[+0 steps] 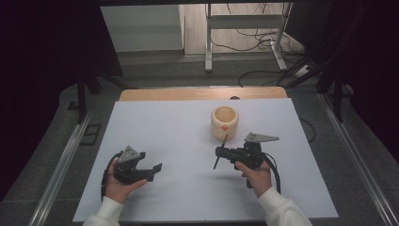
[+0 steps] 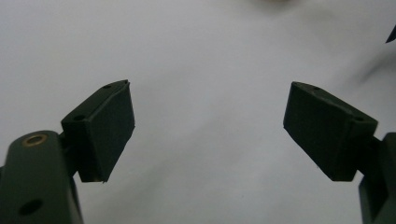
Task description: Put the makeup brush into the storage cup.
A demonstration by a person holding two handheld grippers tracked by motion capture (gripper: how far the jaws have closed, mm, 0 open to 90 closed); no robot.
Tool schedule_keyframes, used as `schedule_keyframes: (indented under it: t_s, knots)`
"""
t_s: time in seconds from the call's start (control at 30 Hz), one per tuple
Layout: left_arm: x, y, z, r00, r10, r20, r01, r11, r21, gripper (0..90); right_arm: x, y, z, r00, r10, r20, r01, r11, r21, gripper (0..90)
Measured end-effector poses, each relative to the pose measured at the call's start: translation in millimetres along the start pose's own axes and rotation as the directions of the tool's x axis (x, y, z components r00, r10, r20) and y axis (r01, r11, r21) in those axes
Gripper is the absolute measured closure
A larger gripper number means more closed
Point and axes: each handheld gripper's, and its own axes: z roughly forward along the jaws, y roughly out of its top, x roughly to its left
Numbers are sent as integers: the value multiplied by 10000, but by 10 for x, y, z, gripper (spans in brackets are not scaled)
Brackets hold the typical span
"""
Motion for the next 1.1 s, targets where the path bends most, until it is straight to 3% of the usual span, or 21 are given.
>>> schedule_keyframes:
  t_s: [0.2, 1.1]
  knots:
    - [76, -96, -81, 9990, -400, -190, 398, 9992, -90, 168, -6, 7, -12, 10000, 15, 37, -15, 10000, -31, 839]
    - [100, -154, -69, 9986, -479, -203, 481, 9988, 96, 160, -22, 144, -58, 9996, -192, 193, 199, 9991, -379, 839]
